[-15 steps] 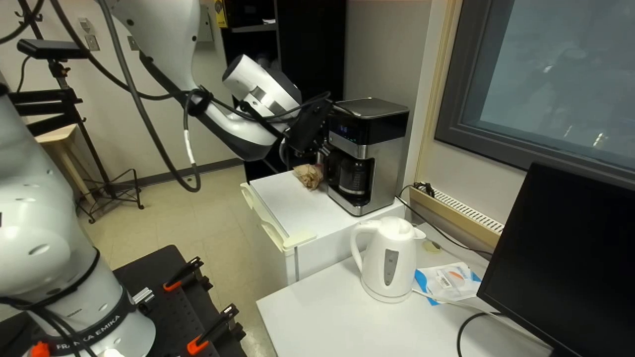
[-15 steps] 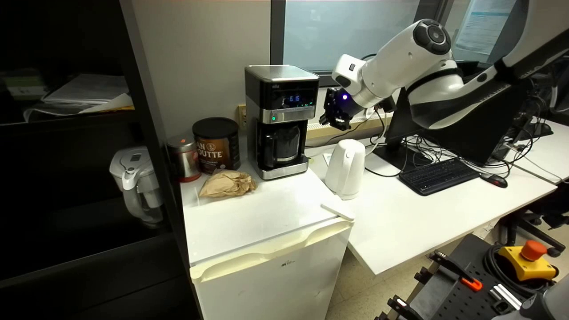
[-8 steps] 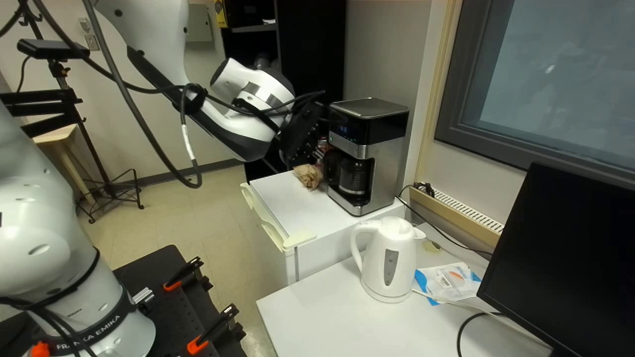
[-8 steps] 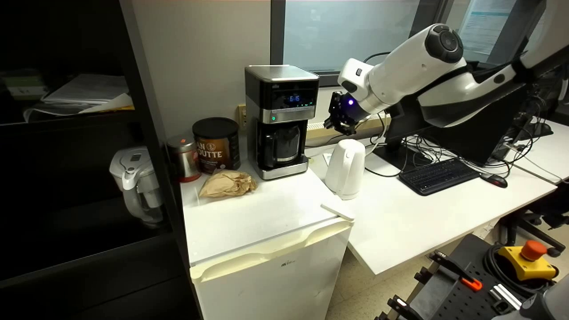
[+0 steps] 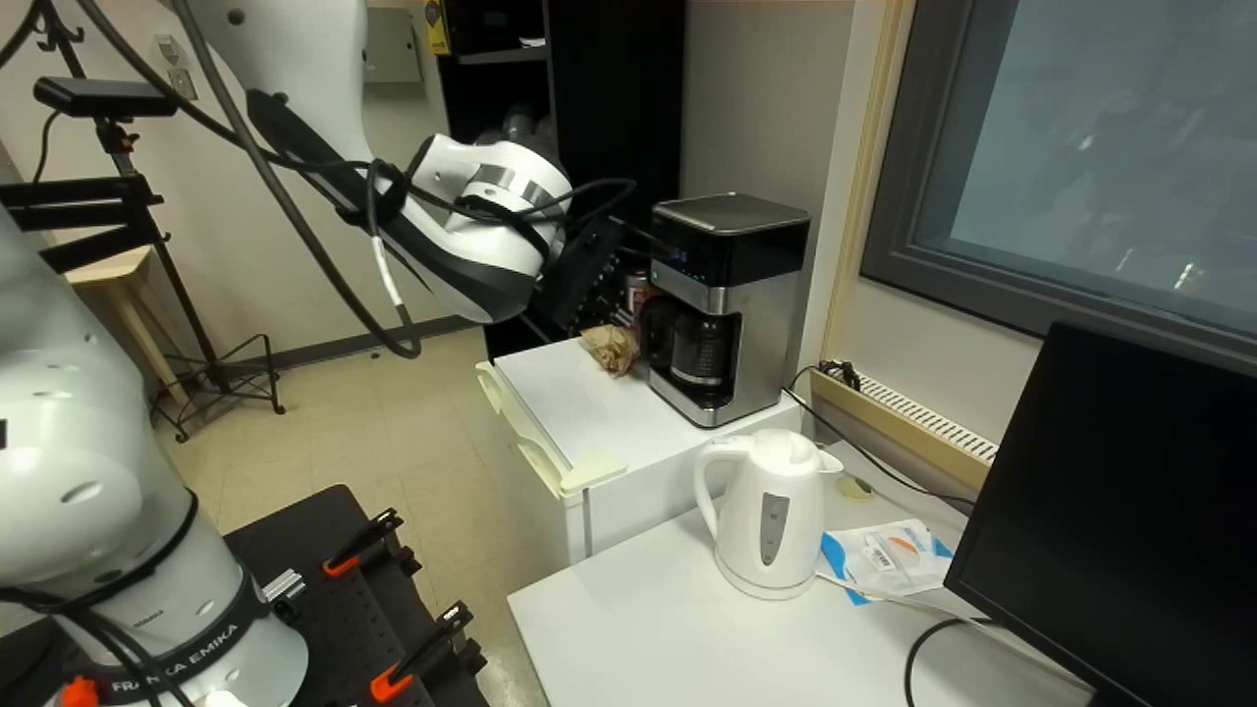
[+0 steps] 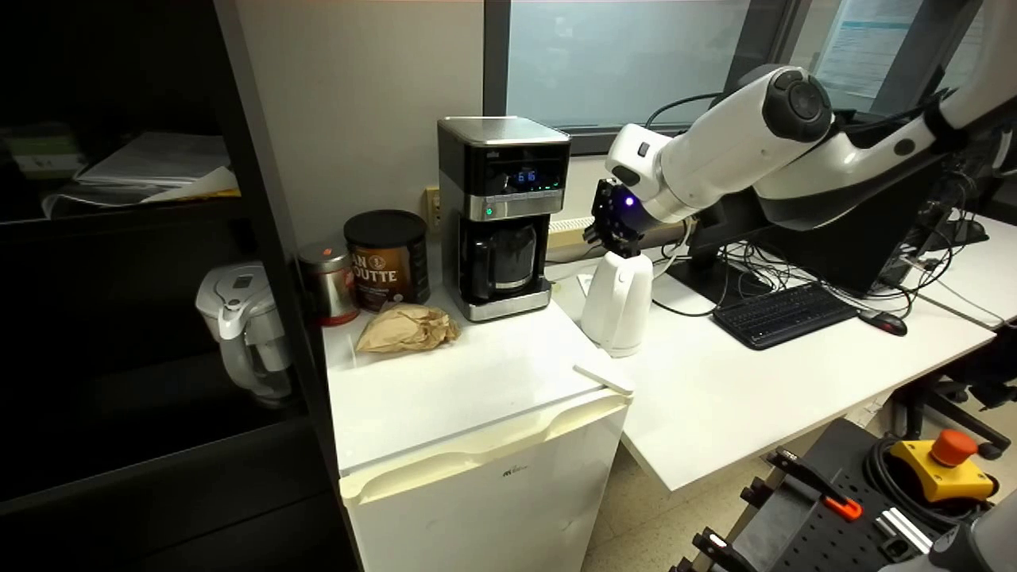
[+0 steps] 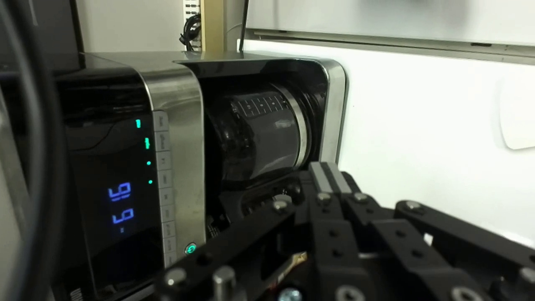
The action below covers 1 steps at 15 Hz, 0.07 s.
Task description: Press a button on the coffeemaker.
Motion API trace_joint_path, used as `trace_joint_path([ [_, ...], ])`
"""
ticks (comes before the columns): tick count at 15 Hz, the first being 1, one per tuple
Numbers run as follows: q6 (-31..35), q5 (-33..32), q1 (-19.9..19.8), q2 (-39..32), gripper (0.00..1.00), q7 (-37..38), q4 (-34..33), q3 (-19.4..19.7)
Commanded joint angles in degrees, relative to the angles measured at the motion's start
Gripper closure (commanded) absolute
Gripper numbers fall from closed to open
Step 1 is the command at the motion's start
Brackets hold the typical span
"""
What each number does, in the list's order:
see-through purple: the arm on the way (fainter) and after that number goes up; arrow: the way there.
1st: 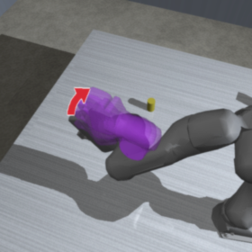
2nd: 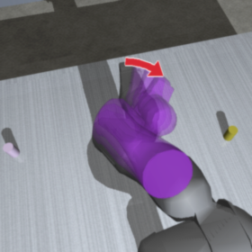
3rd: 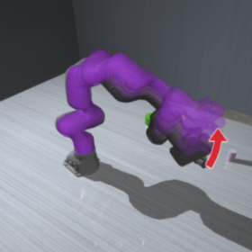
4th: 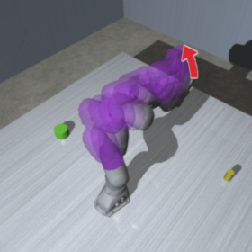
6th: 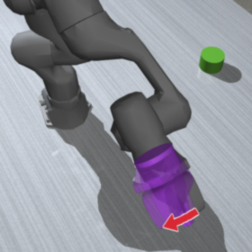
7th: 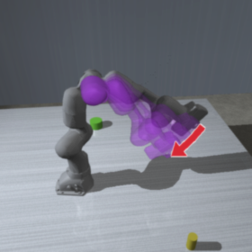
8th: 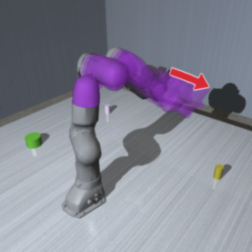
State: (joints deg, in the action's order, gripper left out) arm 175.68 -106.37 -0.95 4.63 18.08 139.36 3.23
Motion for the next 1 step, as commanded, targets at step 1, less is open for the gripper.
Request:
trace_joint_path([
  [1, -1.8, -4.2, 0.8, 0.5, 0.99, 5.1, 0.6, -0.4],
])
